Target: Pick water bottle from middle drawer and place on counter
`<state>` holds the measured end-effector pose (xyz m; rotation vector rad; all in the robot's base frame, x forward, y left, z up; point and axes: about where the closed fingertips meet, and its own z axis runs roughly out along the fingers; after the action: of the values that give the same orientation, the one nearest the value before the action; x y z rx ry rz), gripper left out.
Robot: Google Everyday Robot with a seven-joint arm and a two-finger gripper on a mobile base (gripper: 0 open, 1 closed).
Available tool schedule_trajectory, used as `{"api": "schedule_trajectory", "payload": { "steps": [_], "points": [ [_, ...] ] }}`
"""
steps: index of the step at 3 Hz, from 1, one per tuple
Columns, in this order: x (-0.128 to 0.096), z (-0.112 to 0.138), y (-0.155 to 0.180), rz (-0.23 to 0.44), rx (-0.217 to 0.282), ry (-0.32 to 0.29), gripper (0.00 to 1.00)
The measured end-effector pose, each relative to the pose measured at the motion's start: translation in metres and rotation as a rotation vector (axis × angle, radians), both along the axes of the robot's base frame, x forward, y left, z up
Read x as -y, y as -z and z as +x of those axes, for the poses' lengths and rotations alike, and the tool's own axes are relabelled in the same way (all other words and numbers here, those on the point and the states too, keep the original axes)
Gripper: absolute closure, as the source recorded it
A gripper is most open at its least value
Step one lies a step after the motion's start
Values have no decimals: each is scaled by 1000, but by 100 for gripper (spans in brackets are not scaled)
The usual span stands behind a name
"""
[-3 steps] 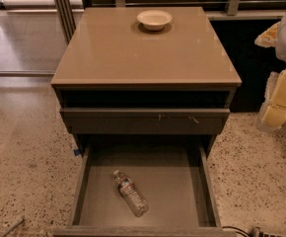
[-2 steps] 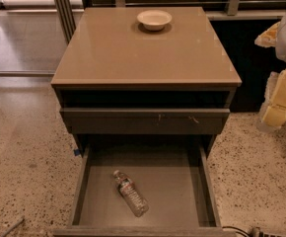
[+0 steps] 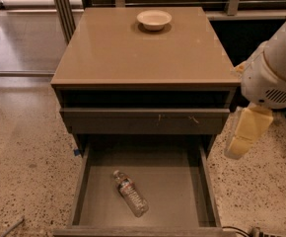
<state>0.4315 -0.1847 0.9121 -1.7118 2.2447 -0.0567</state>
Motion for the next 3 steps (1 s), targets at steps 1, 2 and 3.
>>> {"api": "schedule_trajectory", "payload": {
  "steps": [1, 2, 3],
  "points": [
    [-27, -9, 45, 2, 4, 11, 0],
    [-48, -31, 121, -6, -82, 49, 0],
    [-48, -29, 118, -5, -75, 46, 0]
  ]
}}
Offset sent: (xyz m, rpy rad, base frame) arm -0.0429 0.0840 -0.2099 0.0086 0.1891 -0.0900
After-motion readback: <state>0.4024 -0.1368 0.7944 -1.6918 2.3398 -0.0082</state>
